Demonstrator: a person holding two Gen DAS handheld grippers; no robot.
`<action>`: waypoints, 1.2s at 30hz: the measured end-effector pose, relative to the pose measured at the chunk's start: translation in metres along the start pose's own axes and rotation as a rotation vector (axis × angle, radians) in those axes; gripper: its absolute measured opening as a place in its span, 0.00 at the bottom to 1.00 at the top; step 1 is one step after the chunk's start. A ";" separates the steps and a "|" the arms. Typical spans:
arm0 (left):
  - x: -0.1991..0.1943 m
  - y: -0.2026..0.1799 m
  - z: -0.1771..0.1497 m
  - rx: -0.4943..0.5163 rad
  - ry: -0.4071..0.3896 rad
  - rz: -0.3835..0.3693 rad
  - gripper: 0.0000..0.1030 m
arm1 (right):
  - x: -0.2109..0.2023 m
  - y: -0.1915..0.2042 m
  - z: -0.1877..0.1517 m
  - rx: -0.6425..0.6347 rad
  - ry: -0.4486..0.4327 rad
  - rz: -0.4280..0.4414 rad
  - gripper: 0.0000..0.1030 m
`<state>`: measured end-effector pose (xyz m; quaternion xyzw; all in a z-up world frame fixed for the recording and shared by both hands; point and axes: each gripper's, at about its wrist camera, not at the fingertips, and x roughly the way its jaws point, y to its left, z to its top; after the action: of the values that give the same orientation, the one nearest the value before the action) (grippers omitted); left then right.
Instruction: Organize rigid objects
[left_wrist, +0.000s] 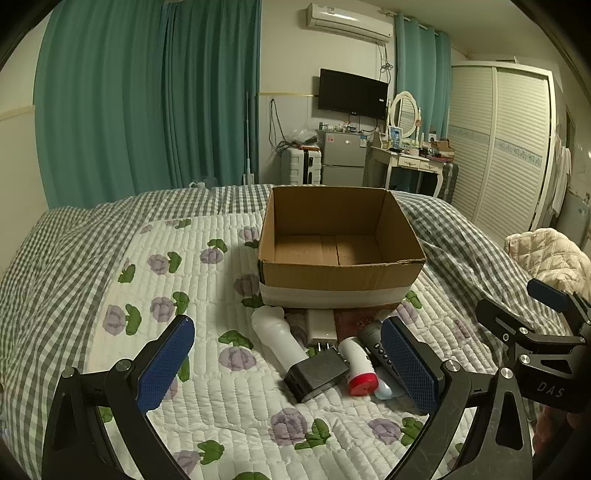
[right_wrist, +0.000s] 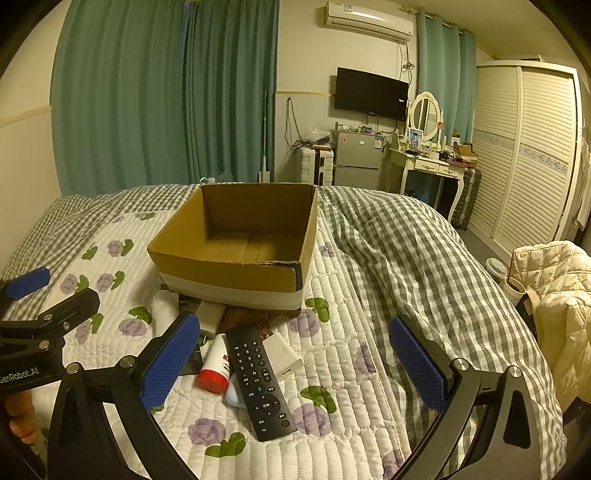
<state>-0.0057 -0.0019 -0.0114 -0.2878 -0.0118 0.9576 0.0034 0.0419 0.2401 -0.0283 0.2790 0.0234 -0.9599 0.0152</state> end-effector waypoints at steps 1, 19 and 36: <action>0.000 0.000 0.000 0.000 -0.001 0.000 1.00 | 0.000 0.000 0.000 -0.001 0.000 0.000 1.00; 0.000 0.001 0.001 0.003 0.004 0.007 1.00 | 0.002 0.004 0.000 -0.009 0.008 0.014 1.00; 0.008 0.001 0.000 -0.008 0.044 0.030 1.00 | 0.009 0.010 -0.001 -0.048 0.032 0.052 0.98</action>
<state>-0.0123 -0.0029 -0.0163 -0.3088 -0.0113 0.9510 -0.0120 0.0351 0.2302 -0.0342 0.2943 0.0395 -0.9537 0.0466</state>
